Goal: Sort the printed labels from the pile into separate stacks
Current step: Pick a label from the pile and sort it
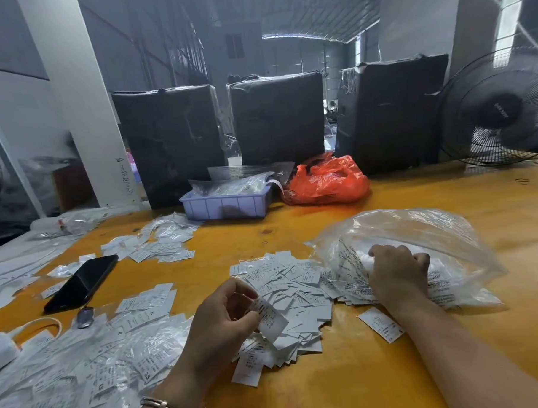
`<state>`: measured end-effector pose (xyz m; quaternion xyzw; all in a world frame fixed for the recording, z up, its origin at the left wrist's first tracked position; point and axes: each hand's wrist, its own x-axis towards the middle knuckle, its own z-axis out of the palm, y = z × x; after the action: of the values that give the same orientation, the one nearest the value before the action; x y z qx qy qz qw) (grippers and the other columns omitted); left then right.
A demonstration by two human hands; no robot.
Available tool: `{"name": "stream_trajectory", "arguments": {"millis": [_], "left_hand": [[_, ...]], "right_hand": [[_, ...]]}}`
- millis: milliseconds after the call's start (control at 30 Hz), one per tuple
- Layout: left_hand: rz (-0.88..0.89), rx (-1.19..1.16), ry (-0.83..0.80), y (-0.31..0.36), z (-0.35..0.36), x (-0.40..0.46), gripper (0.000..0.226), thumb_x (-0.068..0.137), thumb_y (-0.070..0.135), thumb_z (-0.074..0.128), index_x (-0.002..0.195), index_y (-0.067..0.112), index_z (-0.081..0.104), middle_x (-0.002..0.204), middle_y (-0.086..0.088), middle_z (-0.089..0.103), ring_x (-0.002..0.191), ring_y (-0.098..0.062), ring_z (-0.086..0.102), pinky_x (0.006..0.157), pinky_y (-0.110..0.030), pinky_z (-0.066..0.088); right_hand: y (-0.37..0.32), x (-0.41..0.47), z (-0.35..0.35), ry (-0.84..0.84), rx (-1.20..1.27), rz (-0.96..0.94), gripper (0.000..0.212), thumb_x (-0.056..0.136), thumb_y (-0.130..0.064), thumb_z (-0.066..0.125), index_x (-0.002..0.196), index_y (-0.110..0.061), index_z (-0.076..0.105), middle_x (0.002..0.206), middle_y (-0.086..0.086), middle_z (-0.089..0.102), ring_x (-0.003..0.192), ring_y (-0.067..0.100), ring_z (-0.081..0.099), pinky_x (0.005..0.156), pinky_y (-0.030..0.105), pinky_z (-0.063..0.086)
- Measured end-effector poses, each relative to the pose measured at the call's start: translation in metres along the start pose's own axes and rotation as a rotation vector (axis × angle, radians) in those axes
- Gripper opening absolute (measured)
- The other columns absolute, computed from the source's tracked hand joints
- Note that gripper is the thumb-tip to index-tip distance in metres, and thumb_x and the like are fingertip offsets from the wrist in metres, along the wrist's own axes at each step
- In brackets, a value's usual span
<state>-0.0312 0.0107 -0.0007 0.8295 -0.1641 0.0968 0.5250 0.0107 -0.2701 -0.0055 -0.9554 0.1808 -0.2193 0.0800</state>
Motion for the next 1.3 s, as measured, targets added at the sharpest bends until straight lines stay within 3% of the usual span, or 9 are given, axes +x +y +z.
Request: {"name": "stream_trajectory", "arguments": {"millis": [200, 300, 467, 567, 733, 900, 1067, 1133, 1300], "left_hand": [[0.017, 0.018, -0.010, -0.002, 0.001, 0.000, 0.024, 0.081, -0.004, 0.067, 0.088, 0.019, 0.064, 0.074, -0.014, 0.065, 0.076, -0.037, 0.062, 0.063, -0.048, 0.053], [0.008, 0.005, -0.003, 0.000, 0.002, 0.000, 0.025, 0.079, 0.001, 0.068, 0.085, 0.025, 0.065, 0.076, -0.014, 0.066, 0.078, -0.038, 0.063, 0.064, -0.049, 0.053], [0.011, -0.016, -0.011, 0.004, 0.004, -0.001, 0.022, 0.069, 0.019, 0.064, 0.084, 0.035, 0.064, 0.076, -0.012, 0.066, 0.078, -0.036, 0.063, 0.066, -0.049, 0.053], [0.000, -0.019, -0.022, 0.002, 0.004, -0.001, 0.022, 0.071, 0.016, 0.065, 0.084, 0.034, 0.065, 0.076, -0.009, 0.068, 0.077, -0.033, 0.065, 0.065, -0.047, 0.054], [-0.014, -0.001, -0.032, 0.000, 0.003, -0.001, 0.028, 0.079, 0.004, 0.067, 0.090, 0.029, 0.065, 0.076, -0.006, 0.069, 0.074, -0.028, 0.066, 0.065, -0.045, 0.055], [-0.049, -0.011, -0.061, -0.001, 0.004, 0.001, 0.043, 0.083, -0.003, 0.066, 0.107, 0.033, 0.064, 0.077, 0.002, 0.070, 0.071, -0.013, 0.067, 0.065, -0.029, 0.055], [-0.118, -0.131, -0.089, 0.002, 0.003, 0.002, 0.011, 0.073, 0.016, 0.076, 0.084, 0.019, 0.076, 0.082, -0.002, 0.075, 0.080, -0.015, 0.070, 0.072, -0.032, 0.055], [-0.120, -0.181, -0.079, 0.003, 0.002, 0.003, 0.013, 0.068, 0.026, 0.073, 0.079, 0.019, 0.076, 0.081, -0.005, 0.074, 0.081, -0.020, 0.069, 0.075, -0.035, 0.052], [-0.159, -0.277, -0.080, 0.003, -0.001, 0.005, 0.013, 0.069, 0.023, 0.084, 0.074, 0.015, 0.075, 0.113, 0.018, 0.069, 0.109, 0.003, 0.059, 0.078, -0.025, 0.052]], "right_hand": [[-0.001, 0.000, 0.001, -0.002, -0.017, -0.005, 0.020, 0.088, -0.016, 0.054, 0.086, -0.029, 0.070, 0.097, -0.006, 0.058, 0.103, 0.019, 0.047, 0.080, 0.035, 0.025], [0.000, 0.000, 0.002, 0.060, 0.036, 0.014, 0.010, 0.086, -0.021, 0.062, 0.080, -0.027, 0.067, 0.099, -0.005, 0.055, 0.107, 0.021, 0.047, 0.081, 0.034, 0.027], [-0.002, -0.004, -0.002, 0.280, 0.273, -0.039, 0.010, 0.077, -0.009, 0.075, 0.071, -0.017, 0.071, 0.085, 0.003, 0.069, 0.090, 0.029, 0.061, 0.074, 0.034, 0.033], [-0.004, -0.006, -0.005, 0.335, 0.432, -0.078, 0.009, 0.077, -0.008, 0.076, 0.070, -0.010, 0.070, 0.074, 0.008, 0.070, 0.074, 0.032, 0.065, 0.072, 0.040, 0.047], [-0.013, -0.012, -0.012, 0.306, 0.647, -0.033, 0.016, 0.080, -0.011, 0.075, 0.069, -0.009, 0.063, 0.067, 0.007, 0.065, 0.065, 0.029, 0.060, 0.063, 0.036, 0.050], [-0.036, -0.032, -0.022, 0.073, 0.967, -0.106, 0.016, 0.079, -0.007, 0.075, 0.092, -0.010, 0.065, 0.069, 0.005, 0.067, 0.061, 0.020, 0.064, 0.062, 0.035, 0.056], [-0.058, -0.053, -0.025, -0.306, 1.148, -0.255, 0.026, 0.080, 0.006, 0.069, 0.097, -0.010, 0.059, 0.073, 0.009, 0.071, 0.063, 0.021, 0.069, 0.066, 0.034, 0.058], [-0.061, -0.055, -0.025, -0.402, 1.177, -0.262, 0.030, 0.079, 0.010, 0.068, 0.100, -0.006, 0.055, 0.076, 0.013, 0.072, 0.067, 0.025, 0.070, 0.061, 0.028, 0.054], [-0.061, -0.054, -0.029, -0.548, 1.349, -0.224, 0.036, 0.073, 0.013, 0.072, 0.097, -0.001, 0.049, 0.079, 0.019, 0.072, 0.067, 0.029, 0.067, 0.064, 0.030, 0.054]]}}
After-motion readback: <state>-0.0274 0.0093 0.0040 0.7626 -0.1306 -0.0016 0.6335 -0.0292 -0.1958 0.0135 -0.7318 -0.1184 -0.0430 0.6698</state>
